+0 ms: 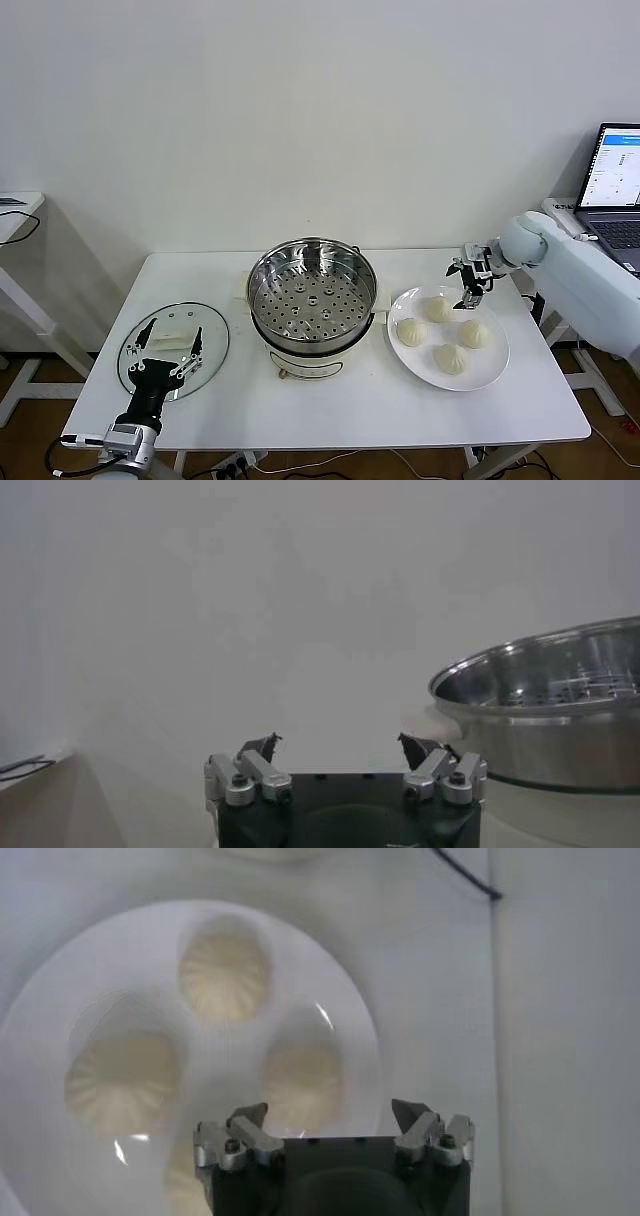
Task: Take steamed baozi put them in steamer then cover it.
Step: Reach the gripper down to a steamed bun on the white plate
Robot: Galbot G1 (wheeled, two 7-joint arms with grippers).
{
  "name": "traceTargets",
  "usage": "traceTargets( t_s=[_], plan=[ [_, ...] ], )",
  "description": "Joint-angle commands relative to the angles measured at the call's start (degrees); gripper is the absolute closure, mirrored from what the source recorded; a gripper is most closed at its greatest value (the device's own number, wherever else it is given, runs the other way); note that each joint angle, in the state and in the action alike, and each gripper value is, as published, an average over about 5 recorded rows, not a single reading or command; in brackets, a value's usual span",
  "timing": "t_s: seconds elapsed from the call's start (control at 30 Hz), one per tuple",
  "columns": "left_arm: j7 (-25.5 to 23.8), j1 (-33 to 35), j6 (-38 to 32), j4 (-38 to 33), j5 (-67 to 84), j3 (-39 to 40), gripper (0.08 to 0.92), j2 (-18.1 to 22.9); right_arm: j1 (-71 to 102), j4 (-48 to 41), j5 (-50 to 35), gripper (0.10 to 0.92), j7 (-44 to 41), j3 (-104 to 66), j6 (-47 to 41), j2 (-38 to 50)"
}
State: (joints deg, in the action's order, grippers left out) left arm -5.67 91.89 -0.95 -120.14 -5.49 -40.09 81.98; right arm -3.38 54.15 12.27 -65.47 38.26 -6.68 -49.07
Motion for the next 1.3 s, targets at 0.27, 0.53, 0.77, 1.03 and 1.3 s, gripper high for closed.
traceTargets(
  t_s=[0.27,0.53,0.77,1.03,1.3],
  plan=[
    [0.01,-0.25,-0.01,0.49,0.23,-0.18,0.177,0.30,-0.46,-9.83,4.51,0.203,-2.08,3.62,0.37,-7.63],
    [0.04,-0.14,-0.14,0.78,0.18,-0.45,0.177,0.68,1.52,-11.01,6.41,0.203,-1.00,1.97,0.87,-8.63],
    [0.06,-0.21,-0.21,0.93,0.15,-0.51,0.177,0.83,2.80,-11.56,7.63,0.203,-0.25,0.67,1.25,-8.84],
    [0.04,-0.31,-0.30,1.10,0.14,-0.36,0.177,0.89,3.53,-11.84,8.06,0.214,0.79,-0.51,1.35,-9.35],
    [0.04,-0.29,-0.43,1.15,0.13,-0.18,0.177,1.00,3.47,-11.66,7.87,0.331,1.60,-1.11,1.65,-9.50]
  ],
)
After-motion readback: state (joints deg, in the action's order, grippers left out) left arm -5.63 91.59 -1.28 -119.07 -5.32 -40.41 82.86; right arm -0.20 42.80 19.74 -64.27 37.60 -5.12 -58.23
